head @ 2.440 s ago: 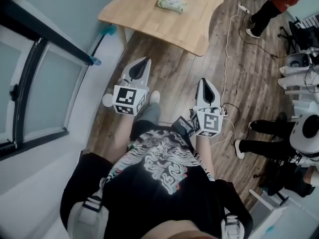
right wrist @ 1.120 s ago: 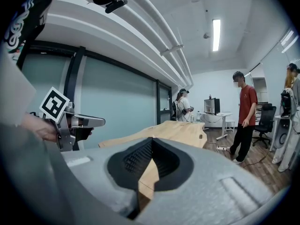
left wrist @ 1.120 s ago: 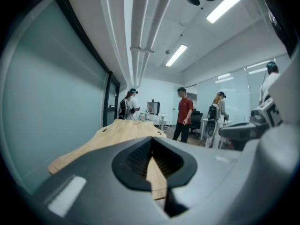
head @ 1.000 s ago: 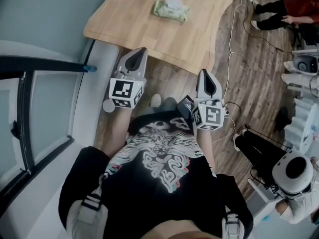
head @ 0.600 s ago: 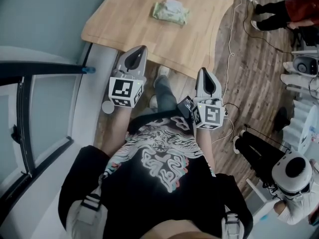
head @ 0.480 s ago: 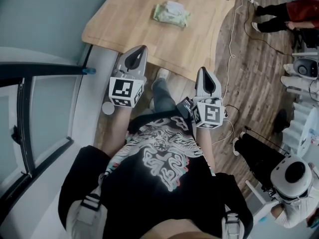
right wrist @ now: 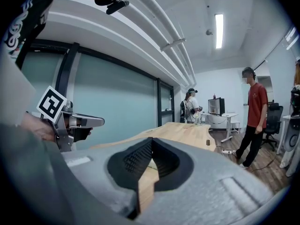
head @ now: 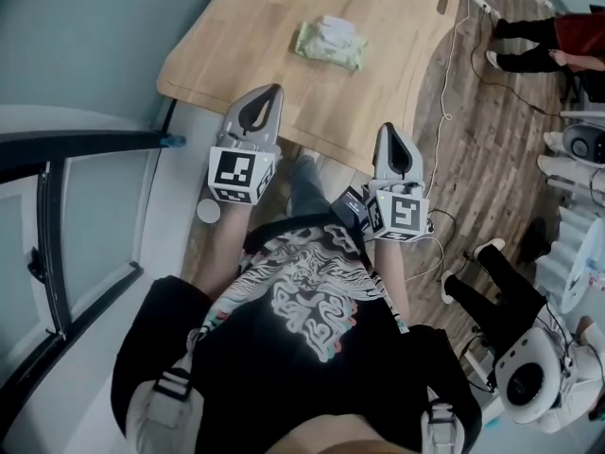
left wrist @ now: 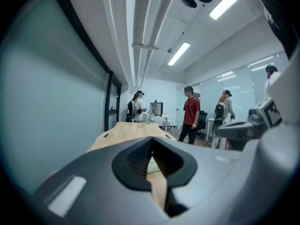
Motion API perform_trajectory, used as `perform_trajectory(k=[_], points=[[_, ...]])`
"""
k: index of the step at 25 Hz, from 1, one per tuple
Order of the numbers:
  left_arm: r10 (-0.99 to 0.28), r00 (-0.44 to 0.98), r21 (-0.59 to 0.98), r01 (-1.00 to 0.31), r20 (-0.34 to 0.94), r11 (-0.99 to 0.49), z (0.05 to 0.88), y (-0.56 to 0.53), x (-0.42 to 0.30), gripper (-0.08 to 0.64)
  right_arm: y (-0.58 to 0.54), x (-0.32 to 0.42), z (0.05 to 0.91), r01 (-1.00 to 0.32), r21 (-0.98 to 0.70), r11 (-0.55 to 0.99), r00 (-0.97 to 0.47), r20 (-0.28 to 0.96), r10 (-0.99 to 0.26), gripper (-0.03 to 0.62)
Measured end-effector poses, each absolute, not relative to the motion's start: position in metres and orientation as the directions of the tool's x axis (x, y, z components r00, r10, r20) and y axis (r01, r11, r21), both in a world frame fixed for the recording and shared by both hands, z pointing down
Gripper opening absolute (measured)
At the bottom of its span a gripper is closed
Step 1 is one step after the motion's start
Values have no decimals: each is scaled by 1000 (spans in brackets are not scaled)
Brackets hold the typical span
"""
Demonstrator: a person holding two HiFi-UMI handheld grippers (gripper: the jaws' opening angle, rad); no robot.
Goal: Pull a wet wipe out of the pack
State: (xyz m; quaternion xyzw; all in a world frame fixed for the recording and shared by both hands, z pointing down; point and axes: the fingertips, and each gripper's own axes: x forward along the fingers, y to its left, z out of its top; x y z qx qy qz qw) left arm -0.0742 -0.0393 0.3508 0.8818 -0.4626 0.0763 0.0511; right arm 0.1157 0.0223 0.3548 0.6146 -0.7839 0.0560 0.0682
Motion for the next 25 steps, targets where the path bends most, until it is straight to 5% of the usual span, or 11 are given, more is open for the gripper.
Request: perform_trajectory(k=[25], points=[[-762, 579, 64, -806, 291, -588, 413, -116, -55, -14, -67, 120, 411, -959, -37, 282, -279, 312, -908, -2]])
